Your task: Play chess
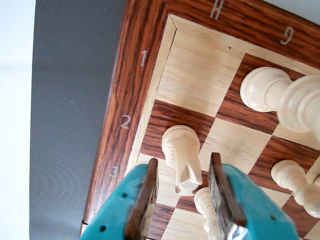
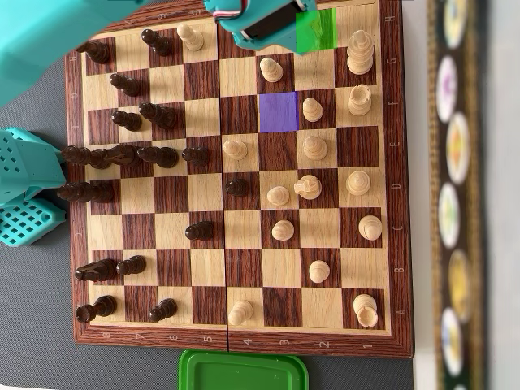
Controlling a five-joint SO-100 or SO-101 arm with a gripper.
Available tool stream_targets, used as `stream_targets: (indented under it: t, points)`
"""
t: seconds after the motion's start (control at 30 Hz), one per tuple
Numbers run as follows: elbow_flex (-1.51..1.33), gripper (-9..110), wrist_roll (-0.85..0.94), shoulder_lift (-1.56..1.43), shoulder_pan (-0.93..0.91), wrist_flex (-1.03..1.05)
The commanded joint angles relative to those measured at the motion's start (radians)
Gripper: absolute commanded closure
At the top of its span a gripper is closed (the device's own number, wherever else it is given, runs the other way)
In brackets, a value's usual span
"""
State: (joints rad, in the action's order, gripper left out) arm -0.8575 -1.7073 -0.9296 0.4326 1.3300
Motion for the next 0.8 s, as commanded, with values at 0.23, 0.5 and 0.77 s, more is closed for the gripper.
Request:
stream_targets:
  t: [0.23, 0.5, 0.77]
  points:
    - [0.018, 86, 0.005, -0.100, 0.005, 0.003]
    - [-0.041, 86, 0.005, -0.204, -0.008, 0.000]
    - [-0.066, 86, 0.005, -0.272, -0.009, 0.000]
